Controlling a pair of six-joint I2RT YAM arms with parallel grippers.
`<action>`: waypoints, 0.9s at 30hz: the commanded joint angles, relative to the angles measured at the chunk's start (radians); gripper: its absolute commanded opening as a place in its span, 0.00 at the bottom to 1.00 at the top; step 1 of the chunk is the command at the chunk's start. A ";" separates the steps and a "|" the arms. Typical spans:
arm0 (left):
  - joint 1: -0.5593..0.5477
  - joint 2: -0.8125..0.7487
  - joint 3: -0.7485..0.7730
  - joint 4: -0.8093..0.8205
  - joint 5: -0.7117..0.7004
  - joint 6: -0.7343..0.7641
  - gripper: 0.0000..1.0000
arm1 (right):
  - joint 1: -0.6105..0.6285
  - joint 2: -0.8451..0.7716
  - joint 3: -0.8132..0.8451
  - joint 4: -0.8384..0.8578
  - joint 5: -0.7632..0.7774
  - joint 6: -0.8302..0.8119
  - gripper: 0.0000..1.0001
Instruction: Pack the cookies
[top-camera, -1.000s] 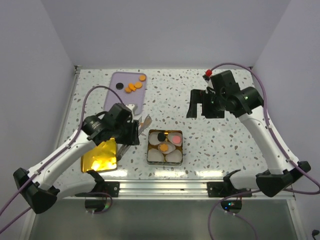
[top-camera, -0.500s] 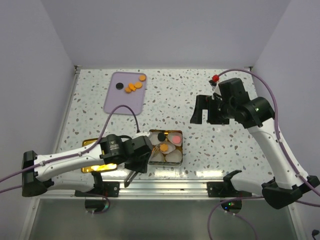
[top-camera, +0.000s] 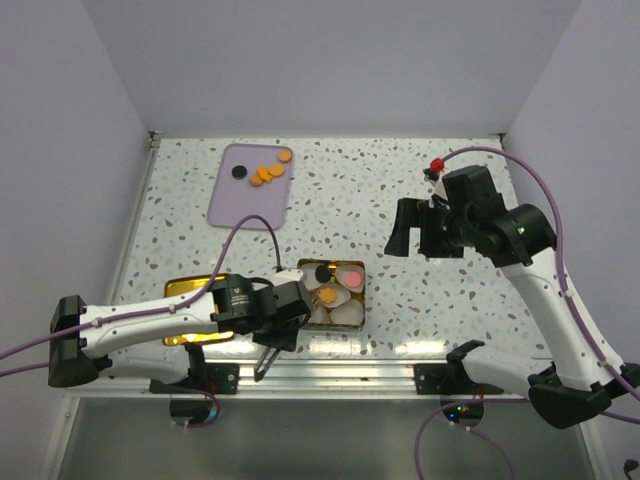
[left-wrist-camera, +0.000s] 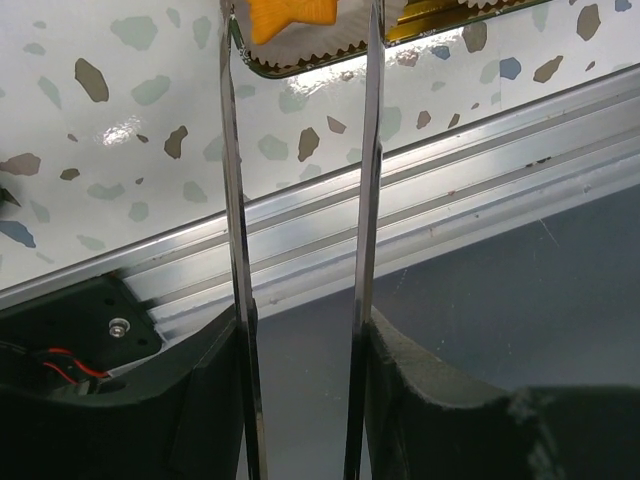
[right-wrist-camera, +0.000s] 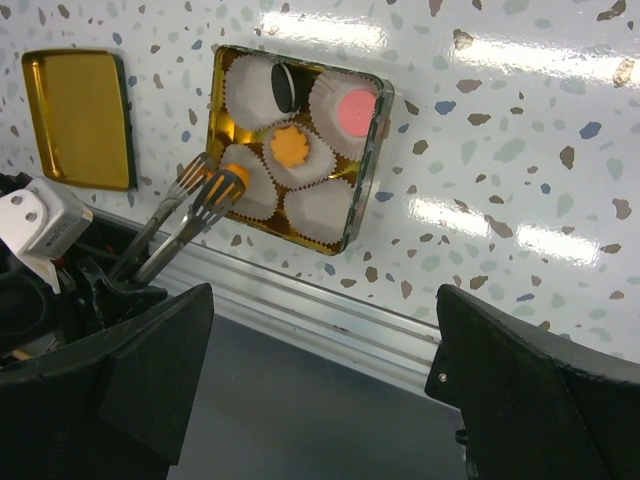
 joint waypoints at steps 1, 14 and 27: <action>-0.010 -0.001 -0.013 0.032 -0.022 -0.023 0.48 | -0.004 -0.014 -0.009 0.000 -0.001 0.011 0.97; -0.010 -0.008 -0.009 0.033 -0.037 -0.019 0.58 | -0.004 0.026 -0.005 0.030 -0.004 0.014 0.97; 0.042 -0.030 0.126 -0.085 -0.126 0.027 0.63 | -0.004 0.068 0.006 0.048 -0.004 0.007 0.97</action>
